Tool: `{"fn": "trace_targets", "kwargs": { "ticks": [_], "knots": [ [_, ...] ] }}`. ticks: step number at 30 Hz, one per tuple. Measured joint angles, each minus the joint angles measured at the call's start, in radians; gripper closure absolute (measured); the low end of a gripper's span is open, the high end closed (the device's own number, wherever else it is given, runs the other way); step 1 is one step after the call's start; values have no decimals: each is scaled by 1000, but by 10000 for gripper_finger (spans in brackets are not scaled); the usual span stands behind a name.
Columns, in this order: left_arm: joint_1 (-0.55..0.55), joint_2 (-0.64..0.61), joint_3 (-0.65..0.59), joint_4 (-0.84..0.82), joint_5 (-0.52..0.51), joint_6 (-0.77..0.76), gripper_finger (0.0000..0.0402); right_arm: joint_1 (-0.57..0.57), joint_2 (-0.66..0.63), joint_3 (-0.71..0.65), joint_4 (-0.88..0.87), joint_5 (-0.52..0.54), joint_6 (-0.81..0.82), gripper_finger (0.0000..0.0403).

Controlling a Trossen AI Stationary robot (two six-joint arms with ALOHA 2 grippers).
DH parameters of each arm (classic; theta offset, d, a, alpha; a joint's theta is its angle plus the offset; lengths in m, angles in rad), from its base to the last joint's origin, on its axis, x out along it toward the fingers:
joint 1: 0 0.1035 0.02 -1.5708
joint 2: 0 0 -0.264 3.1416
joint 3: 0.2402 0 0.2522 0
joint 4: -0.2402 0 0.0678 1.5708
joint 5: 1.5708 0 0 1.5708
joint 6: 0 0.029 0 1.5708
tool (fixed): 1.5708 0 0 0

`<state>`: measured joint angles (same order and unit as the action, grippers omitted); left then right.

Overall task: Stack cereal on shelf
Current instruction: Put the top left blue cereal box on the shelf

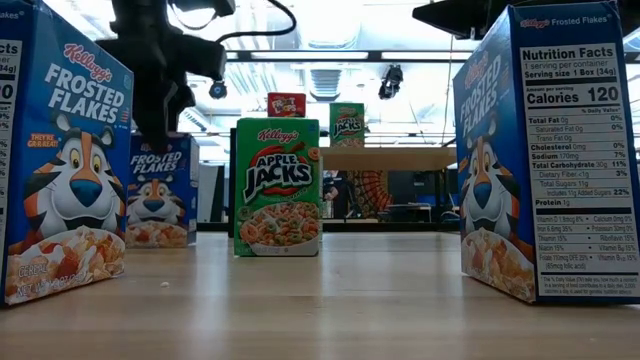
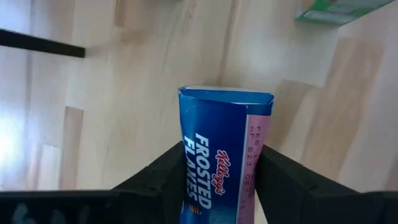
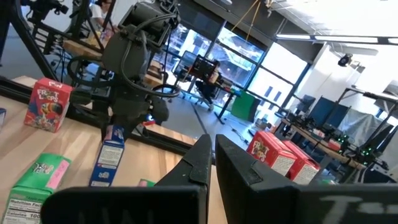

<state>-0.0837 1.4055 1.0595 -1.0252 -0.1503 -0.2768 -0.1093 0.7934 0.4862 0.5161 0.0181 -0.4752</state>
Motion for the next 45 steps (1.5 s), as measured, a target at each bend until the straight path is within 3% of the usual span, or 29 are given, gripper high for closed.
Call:
{"fn": "trace_targets", "kwargs": {
  "ticks": [7, 13, 22, 31, 45],
  "knots": [
    [0, 0, 112, 1, 15, 13, 254, 13, -76, -1, -101, -10, 26, 390],
    [0, 0, 236, 23, 14, 69, 254, 23, -122, -14, -125, -126, 66, 390],
    [3, 0, 366, 201, -42, 283, 254, 75, -165, -35, -126, -157, 89, 390],
    [78, 0, 400, 438, -74, 463, 254, 137, -226, -56, -124, -157, 81, 390],
    [246, 89, 421, 624, -68, 538, 254, 171, -289, -84, -126, -158, 44, 390]
  ]
}}
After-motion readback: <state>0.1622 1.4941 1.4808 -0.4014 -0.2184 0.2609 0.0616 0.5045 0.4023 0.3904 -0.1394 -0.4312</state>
